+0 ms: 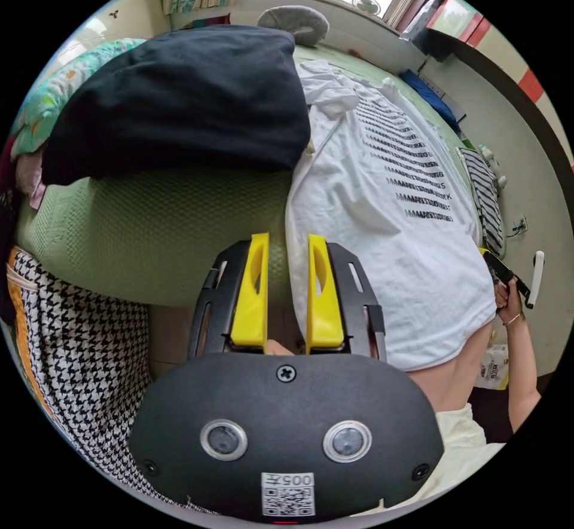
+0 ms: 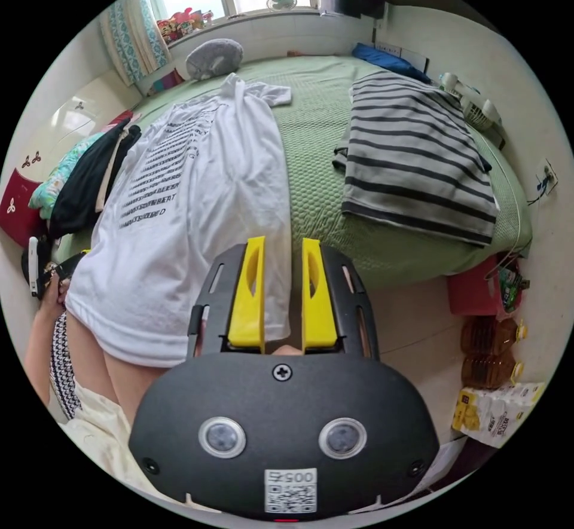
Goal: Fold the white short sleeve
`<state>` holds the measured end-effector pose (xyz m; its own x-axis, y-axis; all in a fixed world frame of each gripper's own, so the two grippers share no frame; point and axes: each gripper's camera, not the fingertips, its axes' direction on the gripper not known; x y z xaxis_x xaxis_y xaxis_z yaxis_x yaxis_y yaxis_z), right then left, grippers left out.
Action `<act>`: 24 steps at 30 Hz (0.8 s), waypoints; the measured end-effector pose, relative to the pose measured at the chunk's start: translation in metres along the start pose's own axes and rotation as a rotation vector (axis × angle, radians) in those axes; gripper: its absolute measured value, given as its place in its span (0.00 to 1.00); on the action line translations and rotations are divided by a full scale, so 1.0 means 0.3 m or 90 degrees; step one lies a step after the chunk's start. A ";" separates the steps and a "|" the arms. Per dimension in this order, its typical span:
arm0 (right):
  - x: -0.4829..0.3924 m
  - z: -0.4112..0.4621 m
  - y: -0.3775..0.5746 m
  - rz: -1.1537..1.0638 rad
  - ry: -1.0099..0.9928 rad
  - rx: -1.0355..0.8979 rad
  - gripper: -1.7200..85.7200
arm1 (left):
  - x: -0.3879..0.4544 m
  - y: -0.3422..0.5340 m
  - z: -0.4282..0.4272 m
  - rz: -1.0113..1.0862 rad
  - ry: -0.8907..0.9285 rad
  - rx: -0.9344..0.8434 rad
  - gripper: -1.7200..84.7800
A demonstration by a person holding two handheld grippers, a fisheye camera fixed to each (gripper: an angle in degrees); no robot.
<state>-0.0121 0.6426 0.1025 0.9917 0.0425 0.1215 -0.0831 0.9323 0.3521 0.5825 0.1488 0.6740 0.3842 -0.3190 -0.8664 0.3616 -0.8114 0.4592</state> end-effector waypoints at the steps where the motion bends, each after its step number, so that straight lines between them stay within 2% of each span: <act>1: -0.004 0.012 0.000 0.001 0.005 -0.006 0.08 | 0.011 0.003 0.003 -0.002 -0.018 0.003 0.13; 6: -0.001 0.014 -0.009 0.013 0.029 -0.015 0.06 | 0.073 -0.009 0.004 0.035 -0.060 -0.037 0.07; 9: -0.005 -0.016 -0.012 -0.020 0.019 -0.026 0.01 | 0.108 -0.009 -0.010 0.062 -0.049 -0.038 0.04; 14: 0.040 -0.126 -0.030 -0.037 0.005 -0.006 0.00 | 0.104 -0.017 -0.106 0.044 0.009 -0.003 0.03; 18: 0.122 -0.210 -0.043 -0.013 0.012 0.020 0.00 | 0.102 -0.031 -0.168 0.054 -0.101 -0.003 0.03; 24: 0.157 -0.126 -0.023 0.007 0.040 -0.042 0.00 | 0.103 0.001 -0.090 0.007 -0.073 -0.043 0.02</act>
<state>0.0390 0.6518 0.0707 0.9952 0.0727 0.0658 -0.0888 0.9530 0.2897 0.6173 0.1520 0.6526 0.2901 -0.3846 -0.8763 0.4161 -0.7739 0.4774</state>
